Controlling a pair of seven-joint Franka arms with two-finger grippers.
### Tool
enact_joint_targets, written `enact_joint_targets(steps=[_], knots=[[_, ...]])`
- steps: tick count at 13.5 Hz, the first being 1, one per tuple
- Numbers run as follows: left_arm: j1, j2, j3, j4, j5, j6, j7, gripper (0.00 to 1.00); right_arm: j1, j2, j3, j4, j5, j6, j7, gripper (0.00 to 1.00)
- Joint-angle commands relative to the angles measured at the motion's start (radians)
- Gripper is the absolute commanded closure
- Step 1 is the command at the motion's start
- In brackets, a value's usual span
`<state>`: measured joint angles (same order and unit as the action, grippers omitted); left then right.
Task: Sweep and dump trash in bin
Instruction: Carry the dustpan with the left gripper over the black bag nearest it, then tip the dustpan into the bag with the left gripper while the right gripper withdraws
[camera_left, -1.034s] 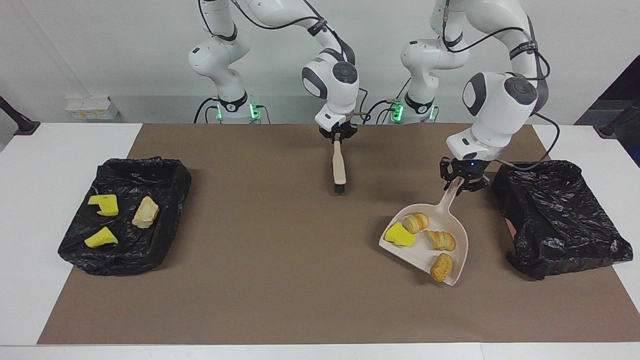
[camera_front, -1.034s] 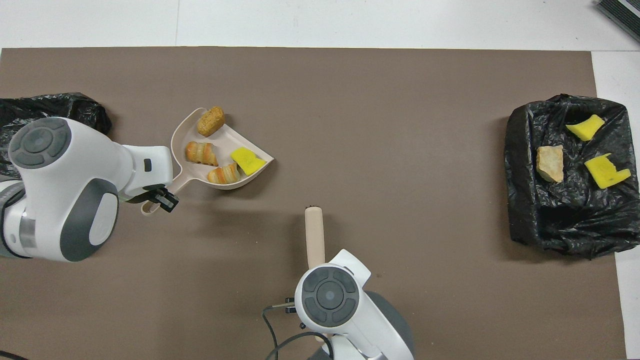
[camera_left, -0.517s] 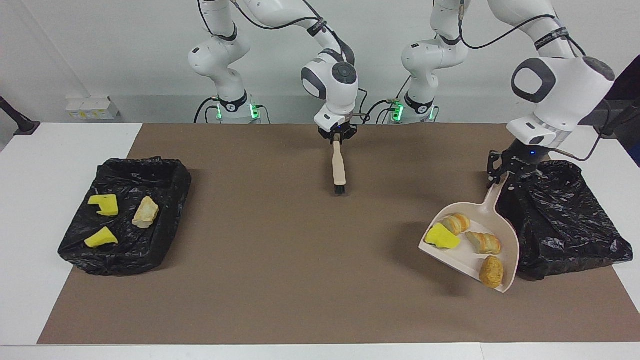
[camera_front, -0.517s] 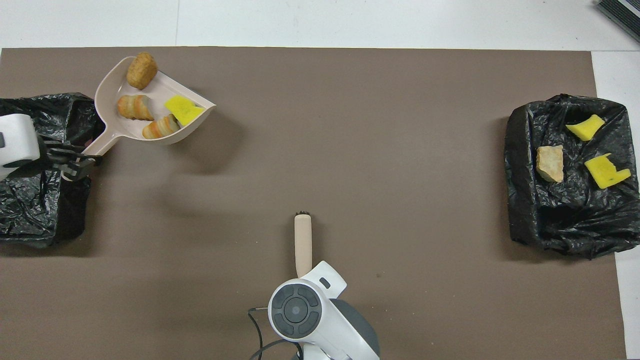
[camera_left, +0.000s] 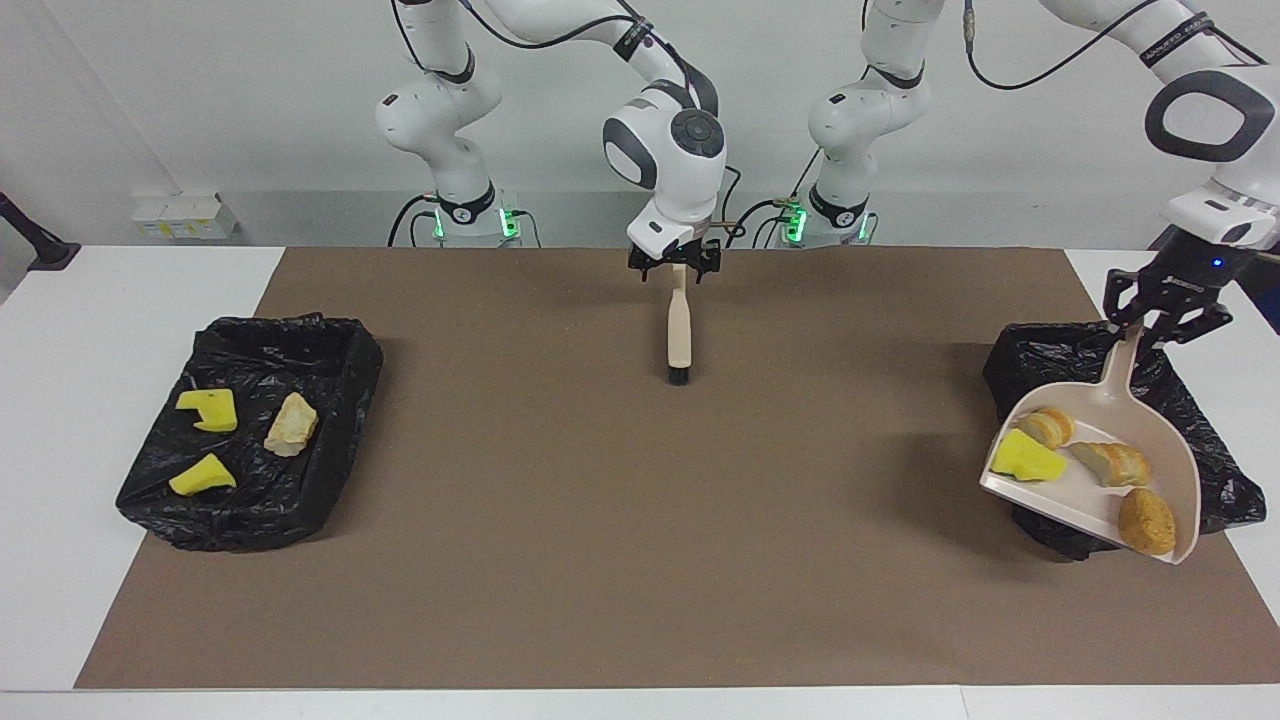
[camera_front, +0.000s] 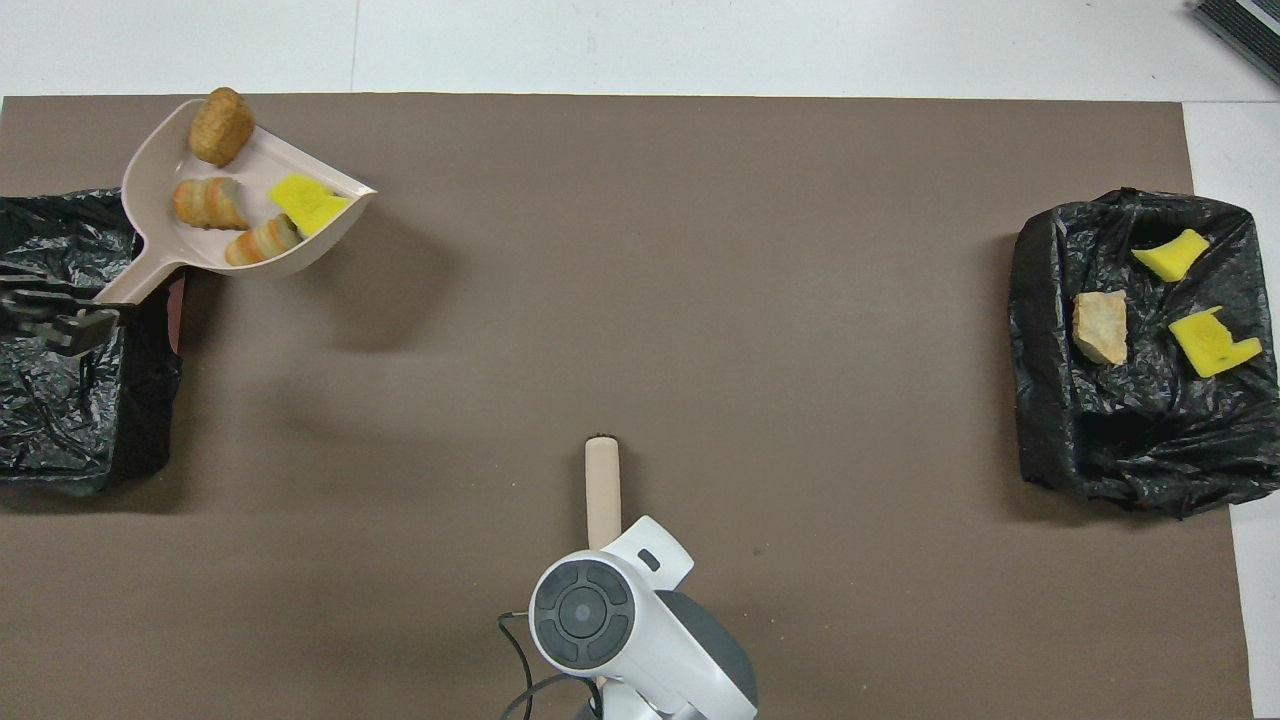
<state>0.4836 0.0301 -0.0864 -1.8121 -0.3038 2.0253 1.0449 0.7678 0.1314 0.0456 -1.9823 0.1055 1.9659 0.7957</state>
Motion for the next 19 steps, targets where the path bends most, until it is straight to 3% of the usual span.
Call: enact_joint_targets(steps=[1, 5, 9, 17, 19], knots=[[0.113, 0.036, -0.012, 0.08, 0.012, -0.025, 0.155, 1.0, -0.094, -0.062, 0.003, 0.049, -0.024, -0.097, -0.103, 0.0], [0.178, 0.117, -0.007, 0.229, 0.178, -0.02, 0.429, 1.0, -0.255, -0.084, 0.003, 0.178, -0.076, -0.278, -0.369, 0.0], [0.159, 0.128, -0.015, 0.249, 0.4, -0.007, 0.534, 1.0, -0.416, -0.119, -0.018, 0.217, -0.096, -0.337, -0.675, 0.0], [-0.083, 0.071, -0.021, 0.31, 0.889, -0.027, 0.535, 1.0, -0.688, -0.153, -0.036, 0.255, -0.165, -0.337, -1.038, 0.0], [-0.131, 0.059, -0.023, 0.312, 0.93, -0.027, 0.537, 1.0, -0.769, -0.151, -0.036, 0.261, -0.17, -0.335, -1.121, 0.0]])
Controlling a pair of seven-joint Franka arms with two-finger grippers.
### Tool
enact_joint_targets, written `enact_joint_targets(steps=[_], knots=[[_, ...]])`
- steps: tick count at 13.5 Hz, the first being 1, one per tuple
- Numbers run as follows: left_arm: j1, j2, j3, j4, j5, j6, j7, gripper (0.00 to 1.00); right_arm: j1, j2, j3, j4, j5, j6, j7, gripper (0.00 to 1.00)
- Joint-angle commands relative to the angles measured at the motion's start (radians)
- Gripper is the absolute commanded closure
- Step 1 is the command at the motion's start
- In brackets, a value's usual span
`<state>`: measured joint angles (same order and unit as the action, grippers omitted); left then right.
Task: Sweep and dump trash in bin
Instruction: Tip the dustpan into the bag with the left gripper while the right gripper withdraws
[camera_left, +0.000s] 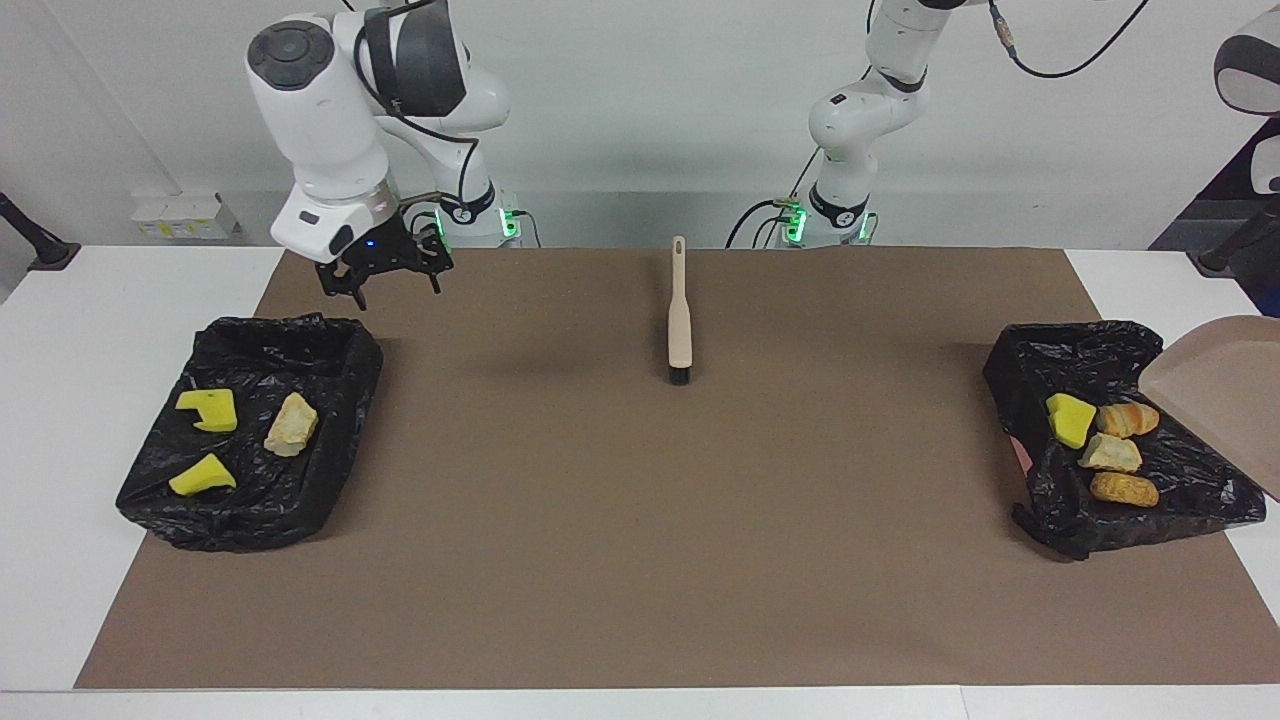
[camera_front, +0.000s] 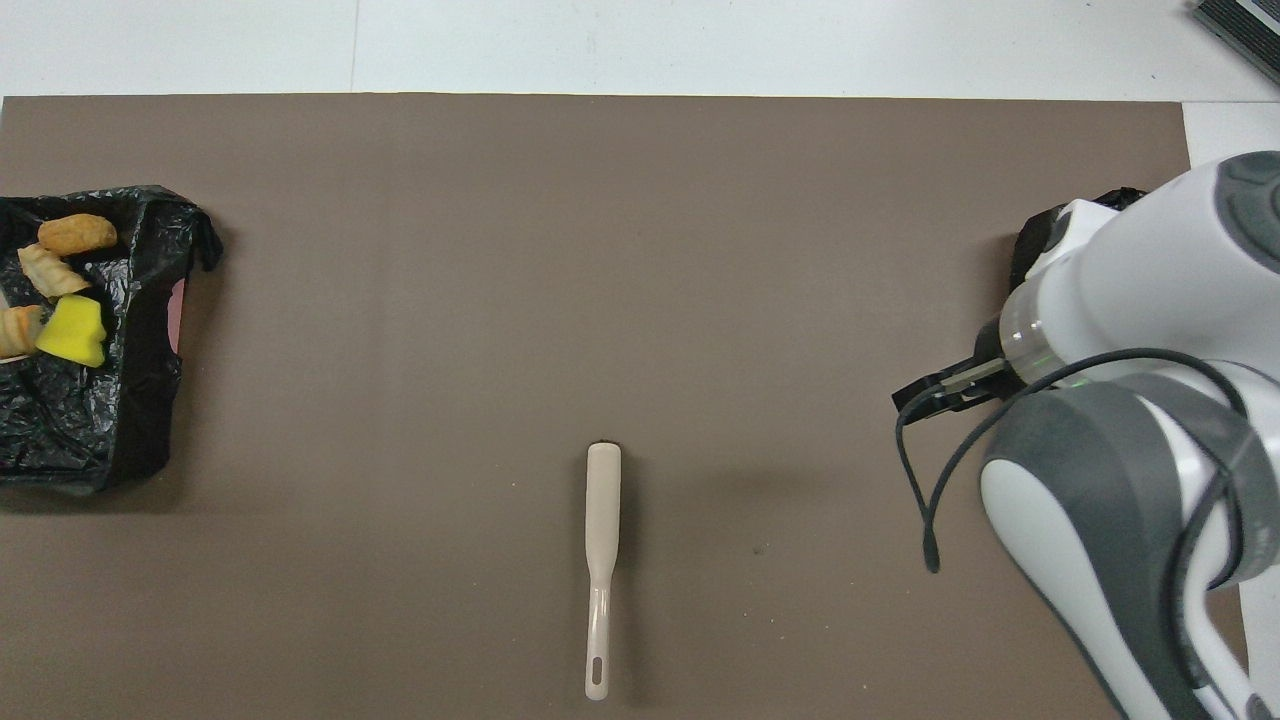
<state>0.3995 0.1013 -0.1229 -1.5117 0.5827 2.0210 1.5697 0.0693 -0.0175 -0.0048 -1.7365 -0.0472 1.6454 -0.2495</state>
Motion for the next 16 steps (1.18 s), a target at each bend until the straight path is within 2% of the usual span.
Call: enact_joint_targets(steps=[1, 2, 4, 5, 6, 8, 10, 13, 14, 16], knots=[[-0.05, -0.015, 0.006, 0.013, 0.025, -0.019, 0.003, 1.0, -0.107, -0.002, 0.014, 0.015, -0.019, -0.013, -0.121, 0.0], [-0.054, -0.015, -0.019, 0.022, -0.041, -0.022, -0.002, 1.0, -0.147, -0.002, 0.015, 0.015, -0.017, -0.006, -0.192, 0.0], [-0.05, -0.017, -0.026, 0.041, -0.287, -0.056, -0.08, 1.0, -0.189, -0.001, 0.016, 0.018, -0.013, -0.002, -0.205, 0.0], [-0.047, -0.026, -0.02, 0.038, -0.414, -0.071, -0.174, 1.0, -0.186, -0.001, 0.02, 0.038, -0.004, -0.009, -0.18, 0.0], [-0.054, -0.06, -0.027, 0.016, -0.466, -0.097, -0.289, 1.0, -0.175, -0.001, 0.02, 0.06, -0.002, -0.018, -0.106, 0.0], [-0.123, -0.08, -0.047, -0.039, -0.477, -0.159, -0.553, 1.0, -0.169, 0.004, 0.035, 0.087, 0.003, -0.042, 0.005, 0.0], [-0.256, -0.089, -0.05, -0.12, -0.486, -0.157, -0.884, 1.0, -0.128, 0.004, 0.035, 0.119, 0.006, -0.105, 0.077, 0.0], [-0.443, -0.087, -0.05, -0.2, -0.504, -0.14, -1.242, 1.0, -0.126, -0.001, 0.042, 0.123, 0.007, -0.108, 0.143, 0.0], [-0.502, -0.078, -0.05, -0.218, -0.536, -0.127, -1.336, 1.0, -0.126, -0.002, 0.046, 0.121, 0.007, -0.102, 0.145, 0.0], [-0.615, -0.057, -0.049, -0.263, -0.558, -0.014, -1.549, 1.0, -0.126, -0.002, 0.049, 0.121, 0.004, -0.096, 0.141, 0.0]])
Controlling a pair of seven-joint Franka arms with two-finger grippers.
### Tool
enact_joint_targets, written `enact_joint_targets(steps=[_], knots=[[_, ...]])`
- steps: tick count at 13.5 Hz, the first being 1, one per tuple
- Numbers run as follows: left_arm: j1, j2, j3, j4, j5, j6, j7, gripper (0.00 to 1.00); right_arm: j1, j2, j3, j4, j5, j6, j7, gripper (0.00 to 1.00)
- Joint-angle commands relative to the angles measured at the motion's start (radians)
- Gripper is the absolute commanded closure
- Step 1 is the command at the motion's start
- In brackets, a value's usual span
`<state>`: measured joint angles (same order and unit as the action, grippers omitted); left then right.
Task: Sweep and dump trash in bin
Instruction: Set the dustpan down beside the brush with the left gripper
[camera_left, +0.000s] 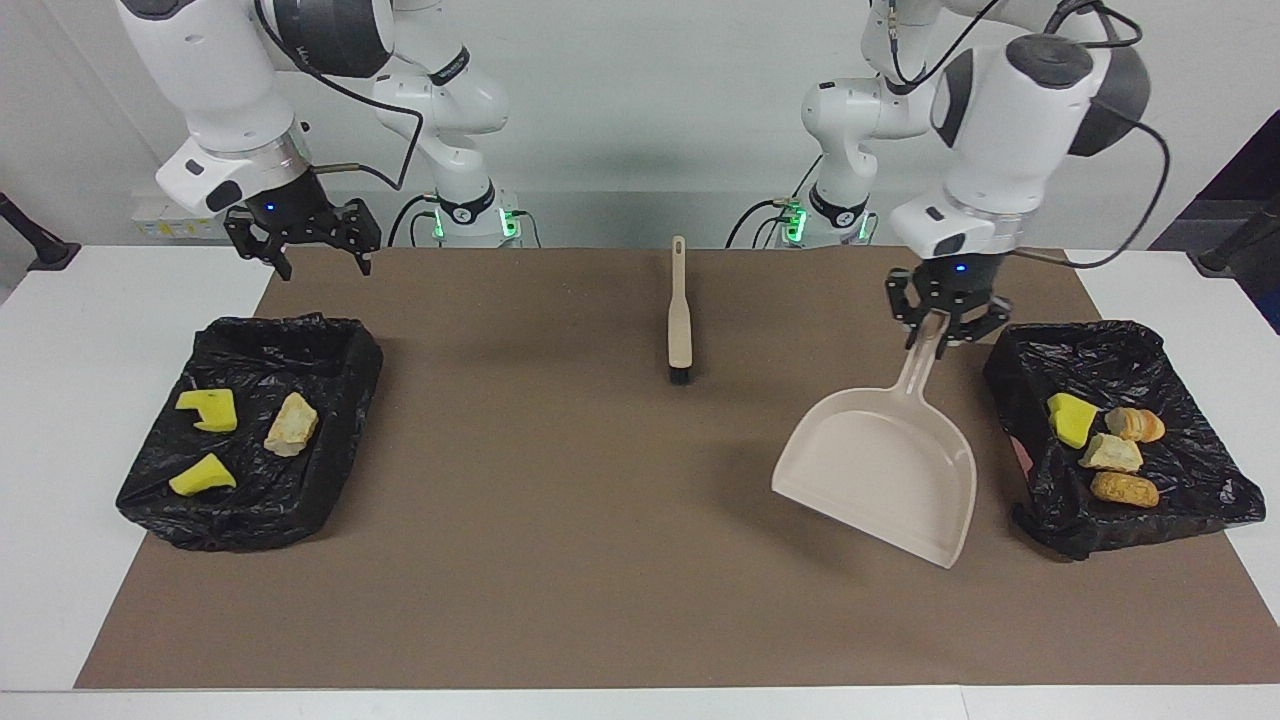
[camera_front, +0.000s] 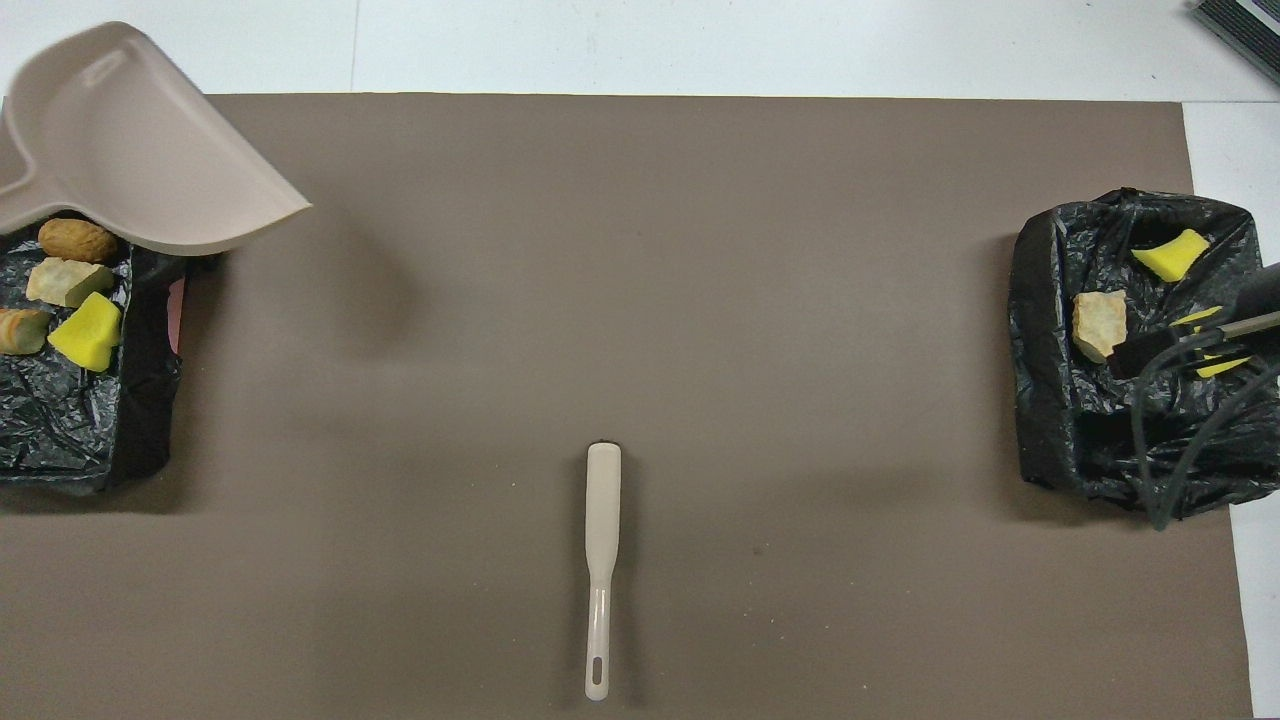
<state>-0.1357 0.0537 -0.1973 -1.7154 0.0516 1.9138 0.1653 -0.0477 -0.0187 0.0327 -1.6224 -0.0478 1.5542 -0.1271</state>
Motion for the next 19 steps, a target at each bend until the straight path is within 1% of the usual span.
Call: enact_joint_targets(steps=[1, 2, 4, 5, 6, 9, 11, 12, 15, 16, 17, 18, 19], knots=[[-0.14, 0.003, 0.024, -0.097, -0.027, 0.163, -0.215, 1.0, -0.009, -0.001, 0.012, 0.007, 0.005, -0.005, 0.018, 0.0], [-0.186, 0.03, 0.026, -0.116, -0.029, 0.232, -0.261, 1.0, -0.011, -0.001, 0.01, 0.006, 0.005, -0.005, 0.018, 0.0], [-0.286, 0.116, 0.026, -0.119, -0.029, 0.307, -0.401, 1.0, -0.015, -0.001, 0.007, 0.006, 0.003, -0.005, 0.018, 0.0], [-0.323, 0.147, 0.027, -0.128, -0.029, 0.379, -0.496, 1.0, -0.015, -0.001, 0.007, 0.006, 0.003, -0.005, 0.018, 0.0], [-0.332, 0.158, 0.026, -0.15, -0.027, 0.425, -0.541, 1.0, -0.014, -0.001, 0.009, 0.006, 0.003, -0.005, 0.018, 0.0], [-0.349, 0.16, 0.027, -0.202, -0.027, 0.499, -0.573, 1.0, -0.014, -0.001, 0.009, 0.006, 0.003, -0.005, 0.018, 0.0], [-0.364, 0.155, 0.027, -0.229, -0.027, 0.51, -0.685, 1.0, -0.014, -0.001, 0.009, 0.006, 0.003, -0.005, 0.018, 0.0], [-0.389, 0.155, 0.029, -0.245, -0.027, 0.511, -0.714, 1.0, -0.014, -0.001, 0.009, 0.006, 0.003, -0.005, 0.018, 0.0], [-0.395, 0.147, 0.027, -0.265, -0.027, 0.51, -0.78, 1.0, -0.014, -0.001, 0.009, 0.006, 0.005, -0.005, 0.018, 0.0], [-0.395, 0.143, 0.027, -0.273, -0.027, 0.511, -0.812, 0.8, -0.014, -0.001, 0.009, 0.006, 0.003, -0.005, 0.018, 0.0], [-0.39, 0.144, 0.027, -0.273, -0.027, 0.51, -0.855, 0.36, -0.014, -0.001, 0.009, 0.006, 0.003, -0.005, 0.018, 0.0], [-0.381, 0.147, 0.027, -0.268, -0.027, 0.511, -0.866, 0.0, -0.014, -0.001, 0.009, 0.006, 0.003, -0.005, 0.018, 0.0], [-0.377, 0.15, 0.03, -0.257, -0.027, 0.498, -0.869, 0.0, -0.014, -0.001, 0.009, 0.006, 0.003, -0.005, 0.018, 0.0]])
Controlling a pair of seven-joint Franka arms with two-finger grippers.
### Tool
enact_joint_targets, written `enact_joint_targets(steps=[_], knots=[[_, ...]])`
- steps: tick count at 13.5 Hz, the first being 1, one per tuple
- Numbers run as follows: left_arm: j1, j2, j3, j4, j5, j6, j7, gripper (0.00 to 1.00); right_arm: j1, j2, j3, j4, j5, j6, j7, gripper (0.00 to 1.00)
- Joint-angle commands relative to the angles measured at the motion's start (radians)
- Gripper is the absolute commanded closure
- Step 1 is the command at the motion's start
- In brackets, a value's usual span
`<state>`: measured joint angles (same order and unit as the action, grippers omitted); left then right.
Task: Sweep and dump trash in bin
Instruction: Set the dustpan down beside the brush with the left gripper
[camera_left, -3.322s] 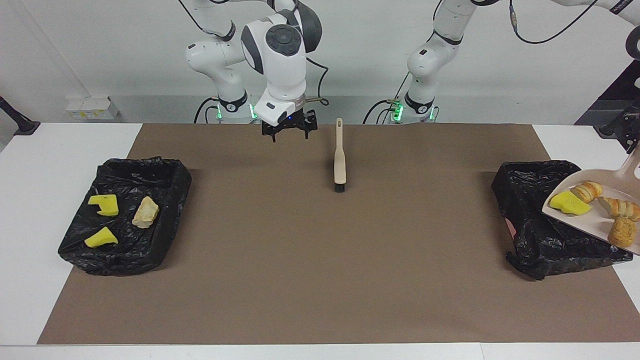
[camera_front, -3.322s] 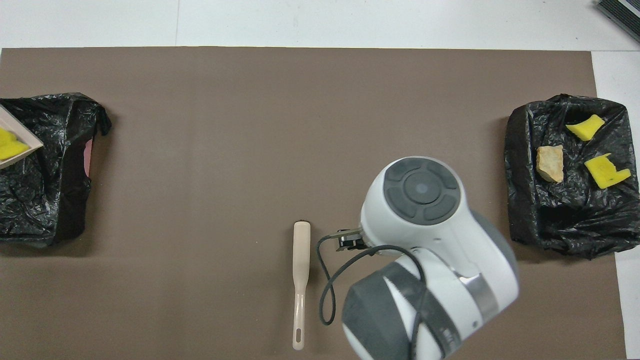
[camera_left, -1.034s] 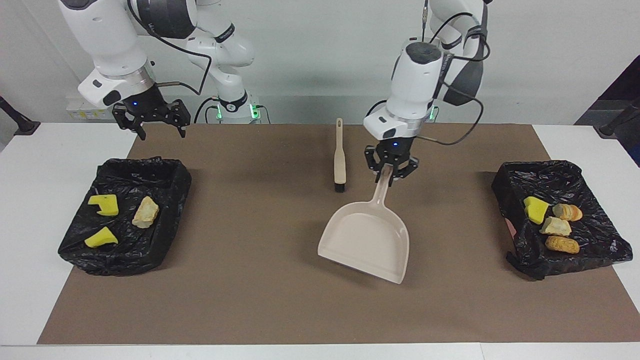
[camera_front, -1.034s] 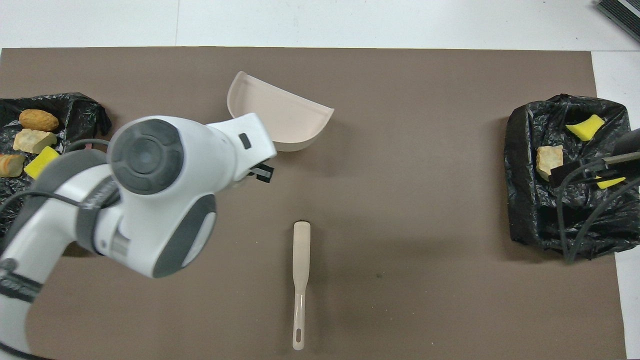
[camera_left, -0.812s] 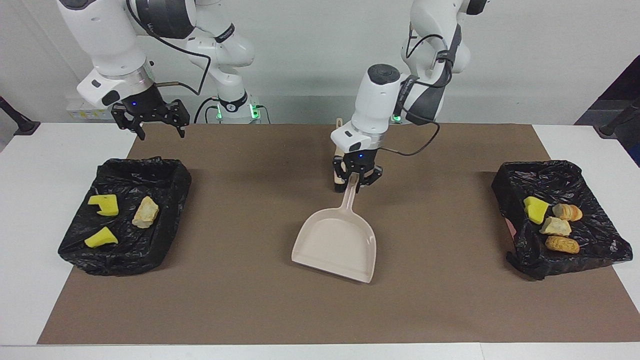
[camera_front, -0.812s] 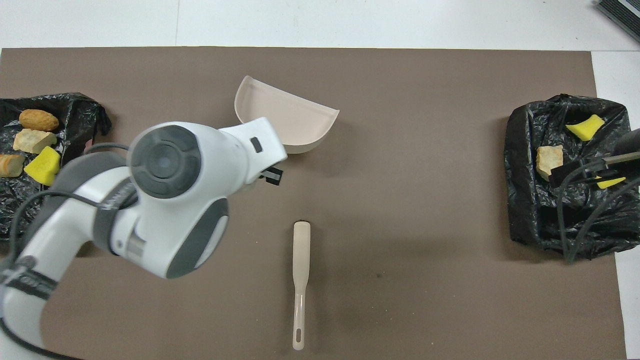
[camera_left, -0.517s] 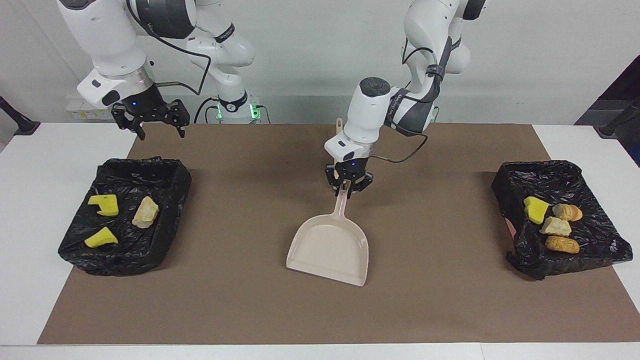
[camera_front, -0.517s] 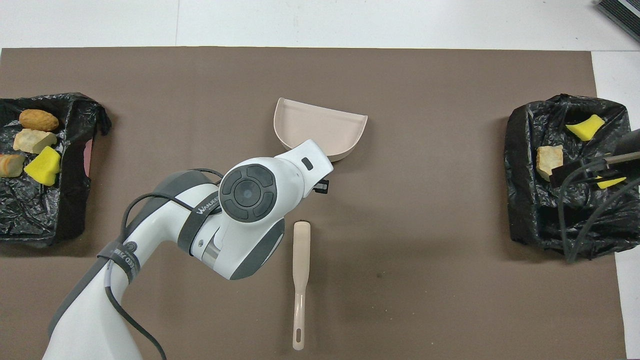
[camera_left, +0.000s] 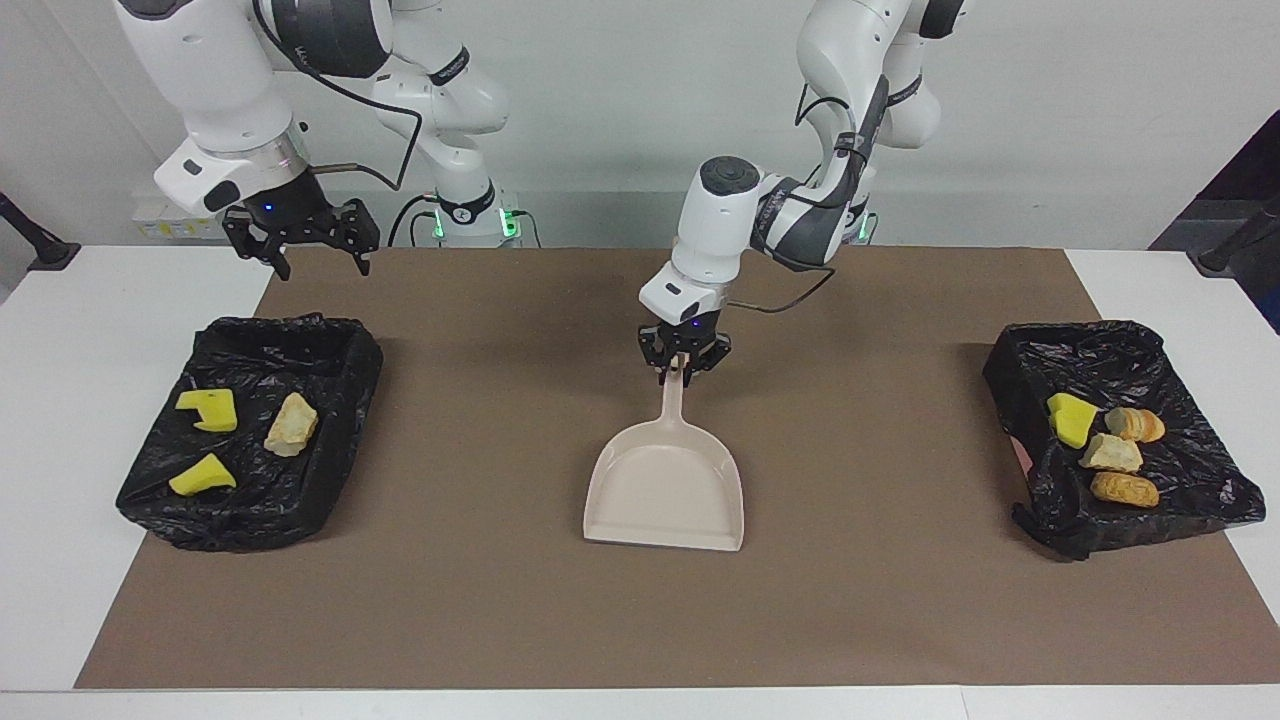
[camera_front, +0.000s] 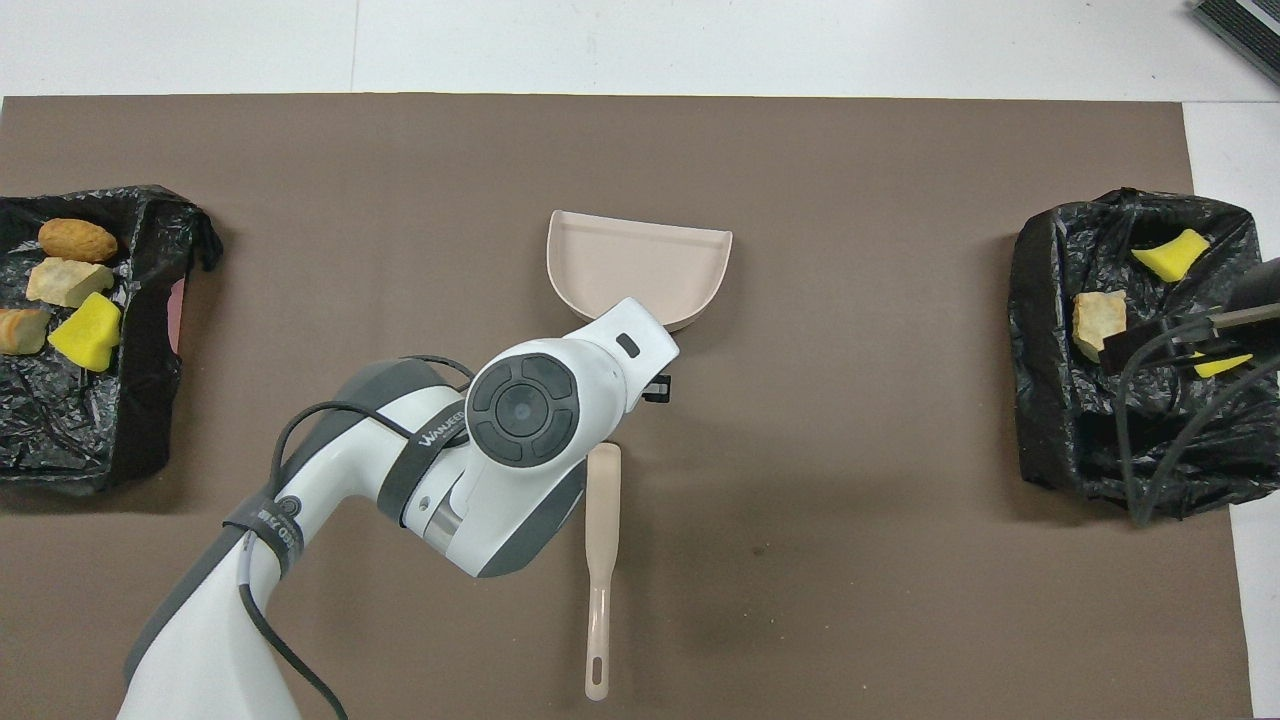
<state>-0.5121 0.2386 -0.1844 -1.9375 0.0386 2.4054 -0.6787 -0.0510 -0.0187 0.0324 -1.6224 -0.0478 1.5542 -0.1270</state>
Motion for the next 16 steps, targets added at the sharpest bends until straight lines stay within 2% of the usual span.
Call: enact_joint_targets(steps=[1, 3, 5, 12, 16], knots=[[0.003, -0.036, 0.022, -0.032, -0.014, 0.003, -0.024, 0.0, -0.01, -0.001, 0.009, 0.006, 0.005, -0.005, 0.018, 0.0], [0.049, -0.057, 0.023, -0.028, -0.014, -0.023, -0.01, 0.0, -0.01, -0.001, 0.009, 0.006, 0.005, -0.005, 0.018, 0.0], [0.101, -0.097, 0.023, -0.008, -0.006, -0.104, 0.025, 0.0, -0.01, -0.001, 0.009, 0.006, 0.003, -0.005, 0.018, 0.0], [0.358, -0.26, 0.023, 0.006, -0.006, -0.42, 0.471, 0.0, -0.01, -0.001, 0.009, 0.007, 0.003, -0.005, 0.018, 0.0], [0.475, -0.292, 0.025, 0.081, -0.006, -0.578, 0.657, 0.0, -0.01, -0.001, 0.009, 0.006, 0.003, -0.005, 0.018, 0.0]])
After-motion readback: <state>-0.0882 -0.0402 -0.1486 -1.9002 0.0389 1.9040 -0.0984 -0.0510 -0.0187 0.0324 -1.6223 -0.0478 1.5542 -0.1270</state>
